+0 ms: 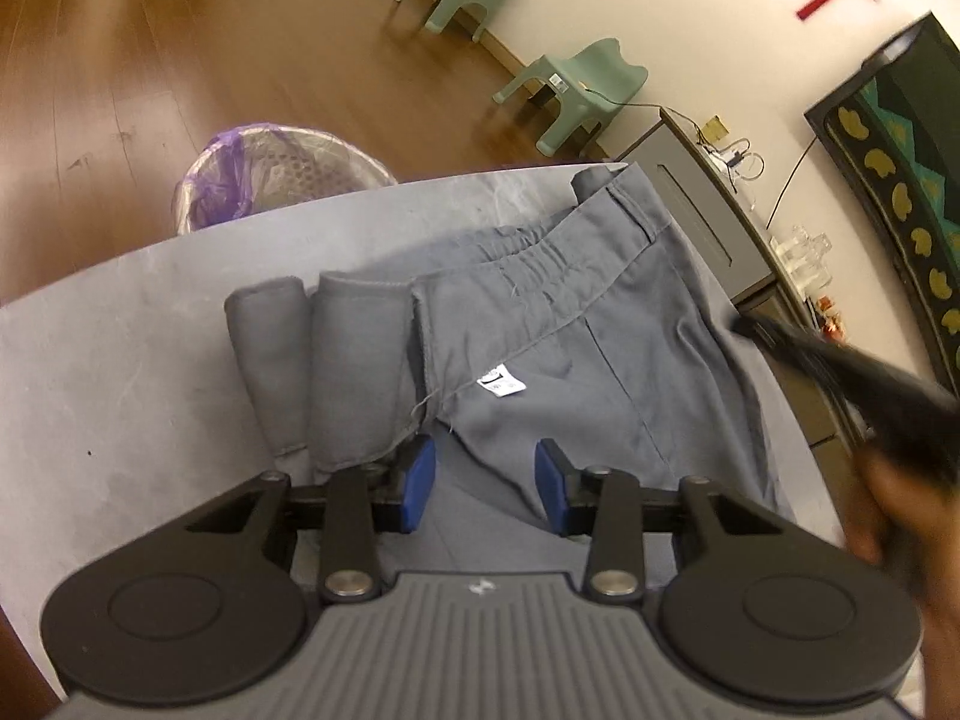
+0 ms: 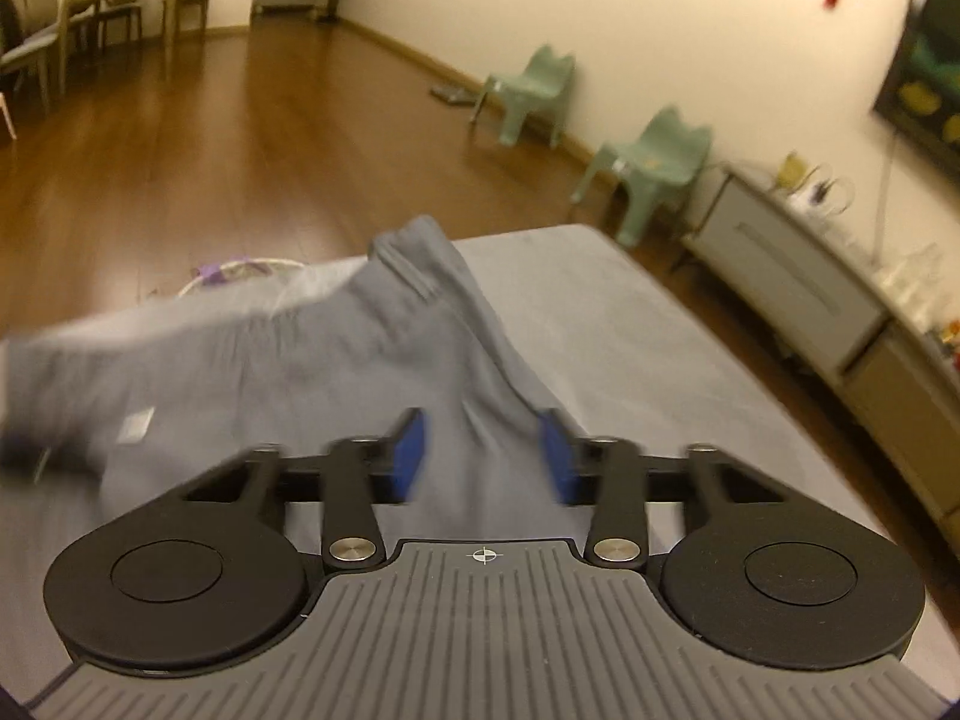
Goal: Fold clothes
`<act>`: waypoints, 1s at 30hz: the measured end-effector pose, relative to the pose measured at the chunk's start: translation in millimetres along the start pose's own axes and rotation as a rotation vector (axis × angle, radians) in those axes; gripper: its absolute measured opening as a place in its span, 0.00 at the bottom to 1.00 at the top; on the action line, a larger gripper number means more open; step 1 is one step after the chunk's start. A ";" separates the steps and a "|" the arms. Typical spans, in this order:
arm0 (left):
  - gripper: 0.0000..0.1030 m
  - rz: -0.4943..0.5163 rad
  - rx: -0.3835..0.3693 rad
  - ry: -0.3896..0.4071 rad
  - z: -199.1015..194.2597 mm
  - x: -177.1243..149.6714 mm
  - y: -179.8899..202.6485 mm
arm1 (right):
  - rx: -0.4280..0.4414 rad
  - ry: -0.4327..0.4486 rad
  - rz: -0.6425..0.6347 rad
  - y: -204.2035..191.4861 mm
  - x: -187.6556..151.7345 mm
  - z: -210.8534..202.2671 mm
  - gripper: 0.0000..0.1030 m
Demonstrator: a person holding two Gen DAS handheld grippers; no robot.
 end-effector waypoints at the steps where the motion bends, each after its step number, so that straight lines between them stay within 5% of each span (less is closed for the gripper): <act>1: 0.36 0.000 -0.005 -0.001 0.1 0.0 -0.9 | -0.001 -0.014 0.028 -1.5 8.4 20.6 0.08; 6: 0.35 -0.001 -0.027 -0.005 0.5 -0.2 -5.2 | 0.014 -0.160 0.158 -0.8 17.9 119.8 0.09; 13: 0.30 -0.056 -0.052 -0.011 -7.3 1.2 -12.6 | -0.041 -0.204 0.035 -19.9 26.3 149.2 0.05; 15: 0.32 -0.066 -0.052 0.026 -20.2 -1.7 -12.5 | -0.066 -0.213 0.012 -22.5 32.7 142.8 0.07; 18: 0.34 -0.064 -0.026 0.126 -41.3 1.7 -14.5 | -0.055 -0.089 0.059 -33.2 44.4 121.3 0.12; 21: 0.34 -0.040 0.051 0.233 -56.3 13.9 -24.3 | 0.006 -0.142 0.024 -55.6 35.9 140.4 0.12; 25: 0.41 -0.182 0.073 0.254 -62.8 32.1 -70.6 | 0.003 -0.177 0.002 -62.0 33.8 128.1 0.11; 27: 0.45 -0.260 0.053 0.238 -63.7 35.8 -90.1 | 0.003 -0.110 0.030 -61.4 35.9 91.7 0.36; 30: 0.47 -0.323 0.002 0.185 -58.4 34.5 -100.1 | 0.074 0.027 0.059 -85.4 17.6 10.4 0.49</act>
Point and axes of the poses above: each gripper's, at about its wrist camera, not at the fingertips, and z roughly the way its jaws point, y to its right, x to its top, the point moved 3 cm from there along z, roughly the way its jaws point, and after that the axes turned 4 degrees about -z, right-handed, at the moved point
